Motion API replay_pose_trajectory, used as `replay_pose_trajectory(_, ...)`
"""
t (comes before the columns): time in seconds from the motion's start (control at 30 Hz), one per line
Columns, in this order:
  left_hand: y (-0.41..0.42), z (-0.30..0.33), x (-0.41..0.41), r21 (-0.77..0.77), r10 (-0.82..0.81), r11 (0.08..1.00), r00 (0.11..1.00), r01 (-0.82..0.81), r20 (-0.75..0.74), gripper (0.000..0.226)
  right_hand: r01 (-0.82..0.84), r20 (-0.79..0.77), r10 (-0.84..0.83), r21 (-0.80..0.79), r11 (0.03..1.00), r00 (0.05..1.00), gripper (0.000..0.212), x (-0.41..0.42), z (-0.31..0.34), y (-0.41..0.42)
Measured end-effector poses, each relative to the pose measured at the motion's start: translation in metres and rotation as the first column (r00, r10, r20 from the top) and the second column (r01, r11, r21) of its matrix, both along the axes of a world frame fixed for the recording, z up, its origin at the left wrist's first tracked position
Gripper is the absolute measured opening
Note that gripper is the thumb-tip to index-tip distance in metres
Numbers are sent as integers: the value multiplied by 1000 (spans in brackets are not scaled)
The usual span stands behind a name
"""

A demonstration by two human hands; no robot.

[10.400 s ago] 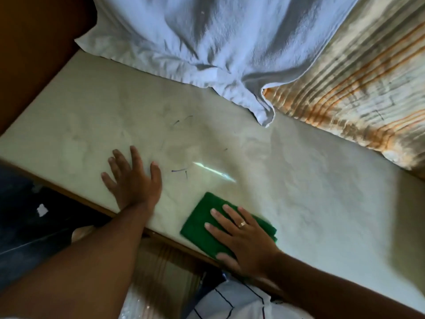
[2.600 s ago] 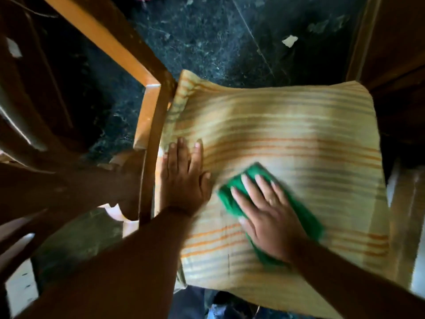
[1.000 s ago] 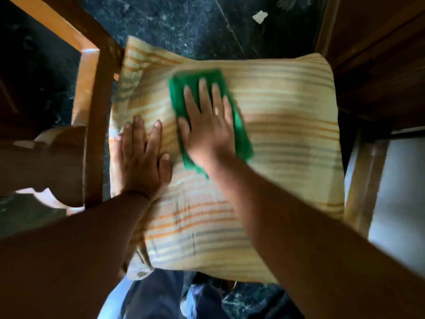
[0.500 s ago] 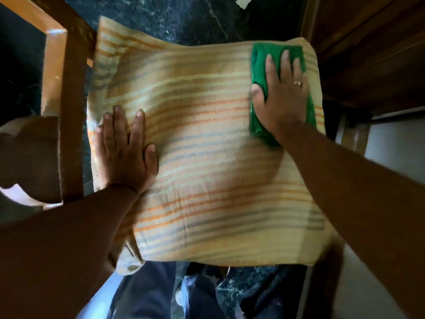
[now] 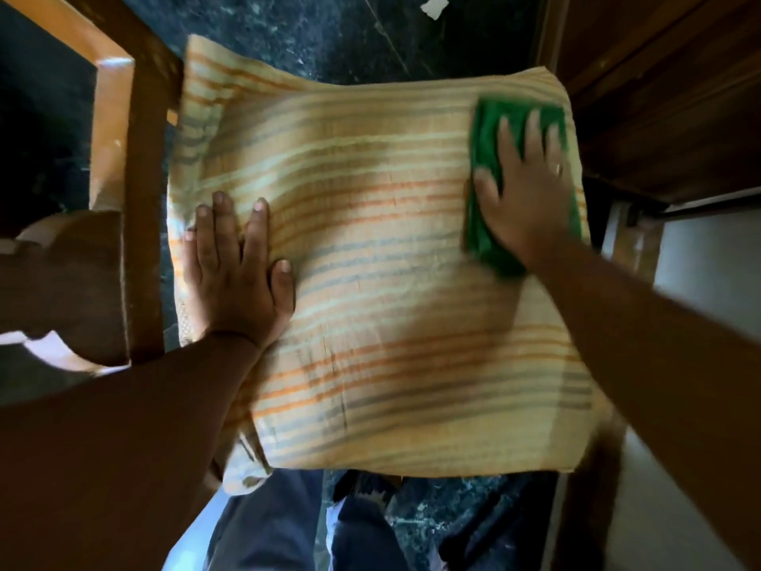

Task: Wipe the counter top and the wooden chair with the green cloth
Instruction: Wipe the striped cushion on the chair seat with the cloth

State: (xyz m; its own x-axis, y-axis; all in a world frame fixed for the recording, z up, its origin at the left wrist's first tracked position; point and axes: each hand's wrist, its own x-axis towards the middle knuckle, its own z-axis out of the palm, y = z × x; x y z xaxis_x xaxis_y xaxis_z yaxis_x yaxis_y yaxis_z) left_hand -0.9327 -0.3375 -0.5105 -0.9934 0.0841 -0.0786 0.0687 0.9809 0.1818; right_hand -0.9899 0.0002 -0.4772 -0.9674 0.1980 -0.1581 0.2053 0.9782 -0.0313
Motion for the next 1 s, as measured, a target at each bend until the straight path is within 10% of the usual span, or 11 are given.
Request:
replay_pose_trajectory(0.13,-1,-2,0,25,-15,1000,1000,15,-6,71,25,-25,-23,80,996,999,69,-44,-8,-40)
replay_pose_trajectory(0.3,-5,4,0,39,-25,999,1000,25,-6,70,-666,59,700,-256,700,712,64,226,1,-140)
replay_pose_trajectory(0.5,-3,36,-5,44,-40,998,992,35,121,71,-615,59,681,-376,693,730,62,247,15,-132)
replay_pose_trajectory(0.67,17,73,33,37,-489,865,823,501,290,77,-213,112,241,-213,953,964,82,251,36,-103)
replay_pose_trajectory(0.77,39,80,73,-2,-554,782,697,623,455,71,-99,316,121,-84,992,941,83,253,48,-86)
replay_pose_trajectory(0.93,47,120,95,306,-254,946,826,104,504,24,139,477,100,-441,887,873,35,239,76,-70)
replay_pose_trajectory(1.0,52,160,96,509,-89,812,801,-286,591,17,512,527,-126,-699,499,841,22,233,105,-63)
